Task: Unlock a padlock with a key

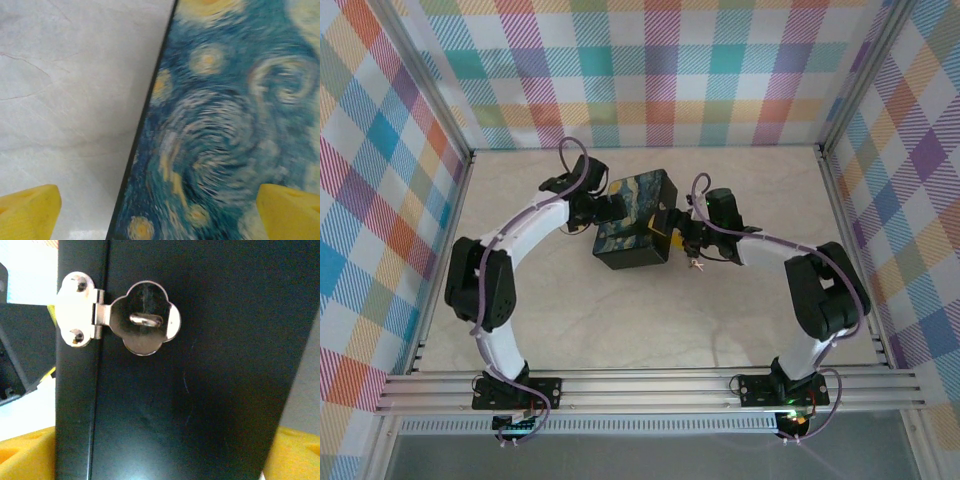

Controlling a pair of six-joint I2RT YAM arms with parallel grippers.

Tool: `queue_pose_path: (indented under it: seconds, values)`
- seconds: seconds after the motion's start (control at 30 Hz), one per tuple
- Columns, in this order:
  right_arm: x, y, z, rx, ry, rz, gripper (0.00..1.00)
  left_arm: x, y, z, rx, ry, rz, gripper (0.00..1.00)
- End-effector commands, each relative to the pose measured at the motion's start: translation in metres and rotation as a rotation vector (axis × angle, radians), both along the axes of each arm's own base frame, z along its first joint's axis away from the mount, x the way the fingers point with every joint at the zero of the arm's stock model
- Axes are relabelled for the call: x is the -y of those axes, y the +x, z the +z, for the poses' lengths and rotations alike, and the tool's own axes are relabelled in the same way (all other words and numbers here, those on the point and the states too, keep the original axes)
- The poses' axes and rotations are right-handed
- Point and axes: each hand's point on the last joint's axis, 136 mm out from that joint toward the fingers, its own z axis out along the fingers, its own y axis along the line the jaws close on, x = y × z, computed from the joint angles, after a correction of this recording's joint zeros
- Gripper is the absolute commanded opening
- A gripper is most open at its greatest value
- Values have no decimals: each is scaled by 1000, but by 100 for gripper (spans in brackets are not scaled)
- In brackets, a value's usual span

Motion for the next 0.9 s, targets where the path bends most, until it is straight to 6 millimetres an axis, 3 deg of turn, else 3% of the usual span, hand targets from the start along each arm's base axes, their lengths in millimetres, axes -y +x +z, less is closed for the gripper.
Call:
queue_pose_path:
  seconds: [0.0,0.23,0.4,0.5,0.6,0.7,0.87]
  values:
    - [-3,0,-4,3,-15,70,94,-10,9,-10,-14,67,62,99]
    - [5,11,-11,2,-80,72,95,-22,12,-18,-26,111,93,99]
    - [11,10,2,43,-108,79,95,-29,17,9,34,64,62,100]
    - [27,10,13,98,-172,70,100,-39,22,28,102,46,58,100]
    - [58,16,22,150,-269,9,100,-72,20,31,127,107,129,100]
    - [110,23,27,244,-454,-117,100,-122,14,32,200,251,234,100]
    - [189,25,35,445,-685,-311,100,-179,-3,36,410,445,161,100]
